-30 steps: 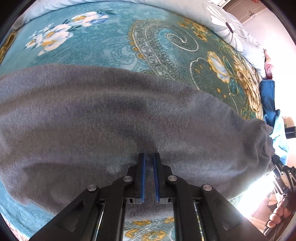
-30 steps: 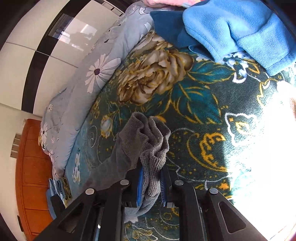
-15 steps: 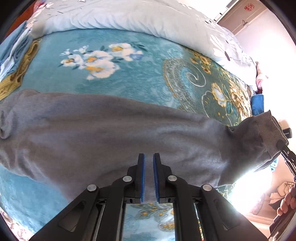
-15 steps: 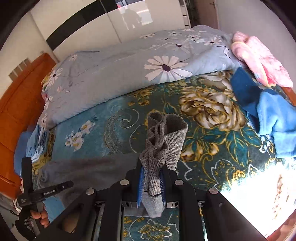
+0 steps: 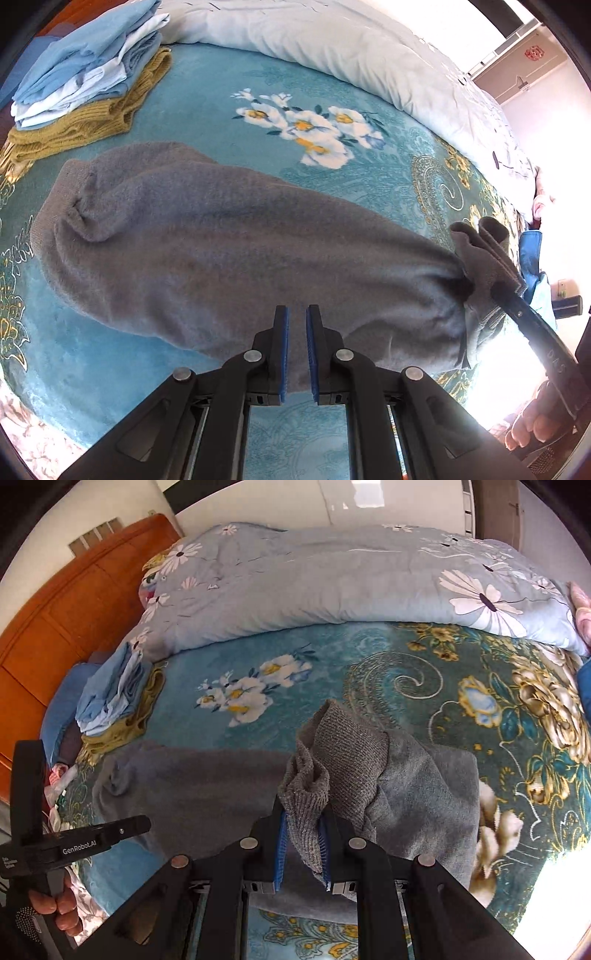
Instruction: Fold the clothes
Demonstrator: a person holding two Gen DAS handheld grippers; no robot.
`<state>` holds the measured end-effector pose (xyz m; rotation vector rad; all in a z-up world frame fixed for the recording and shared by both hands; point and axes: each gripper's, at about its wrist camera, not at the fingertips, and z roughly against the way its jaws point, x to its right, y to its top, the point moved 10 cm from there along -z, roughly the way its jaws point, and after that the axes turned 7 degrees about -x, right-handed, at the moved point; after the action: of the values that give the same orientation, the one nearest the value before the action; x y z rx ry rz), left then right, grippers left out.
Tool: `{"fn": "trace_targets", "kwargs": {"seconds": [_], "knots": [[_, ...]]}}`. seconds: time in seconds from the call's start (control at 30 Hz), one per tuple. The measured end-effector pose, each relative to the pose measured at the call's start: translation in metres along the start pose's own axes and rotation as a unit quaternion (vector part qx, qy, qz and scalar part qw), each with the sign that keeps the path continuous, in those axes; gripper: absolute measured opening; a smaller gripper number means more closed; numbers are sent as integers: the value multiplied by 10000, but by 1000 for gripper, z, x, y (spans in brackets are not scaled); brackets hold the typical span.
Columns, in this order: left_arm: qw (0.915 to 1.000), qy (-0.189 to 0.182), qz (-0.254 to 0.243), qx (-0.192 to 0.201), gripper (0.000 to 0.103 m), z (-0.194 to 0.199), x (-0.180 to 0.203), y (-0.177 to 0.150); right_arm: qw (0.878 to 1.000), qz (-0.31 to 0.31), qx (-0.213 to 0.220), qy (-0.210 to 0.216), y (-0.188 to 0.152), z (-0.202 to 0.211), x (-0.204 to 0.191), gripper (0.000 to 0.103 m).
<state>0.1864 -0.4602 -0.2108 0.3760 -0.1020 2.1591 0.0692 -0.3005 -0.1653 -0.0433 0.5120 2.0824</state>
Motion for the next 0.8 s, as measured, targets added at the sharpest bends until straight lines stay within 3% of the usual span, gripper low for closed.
{"fn": "trace_targets", "kwargs": {"seconds": [0.33,0.57,0.7,0.8], "knots": [[9999,-7,-36,-160,10,-9,-24,1,9953,492,-800,-231,-47,-72,-36,17],[9993,-94,-225,-277,12,-16,-12,4,9949,469,-842,-307,-52,-74,-39,26],[9987,-261,-339,-259,28,-15,6,5,9965,521,-658,-21,-49,-45,-46,37],[9972,-476,-487,-314,39,-19,27,5,9974,541,-455,-117,-50,-18,-36,50]]}}
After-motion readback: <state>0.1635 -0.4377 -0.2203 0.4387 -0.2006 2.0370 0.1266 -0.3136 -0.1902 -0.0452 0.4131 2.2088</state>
